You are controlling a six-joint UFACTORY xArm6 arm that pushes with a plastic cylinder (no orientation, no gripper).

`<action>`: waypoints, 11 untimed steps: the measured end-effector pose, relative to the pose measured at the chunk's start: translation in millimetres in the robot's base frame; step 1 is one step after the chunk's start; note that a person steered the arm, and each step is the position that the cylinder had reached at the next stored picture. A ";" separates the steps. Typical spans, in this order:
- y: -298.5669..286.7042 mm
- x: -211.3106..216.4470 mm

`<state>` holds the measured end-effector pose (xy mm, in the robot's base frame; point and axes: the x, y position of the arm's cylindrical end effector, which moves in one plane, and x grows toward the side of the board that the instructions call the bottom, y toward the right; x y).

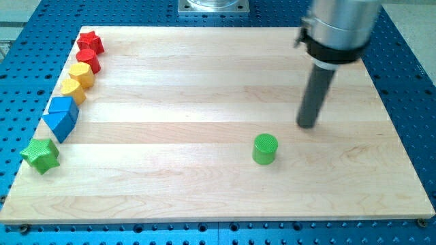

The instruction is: Push the green circle diagonal to the green star

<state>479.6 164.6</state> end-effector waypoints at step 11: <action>-335.2 117.3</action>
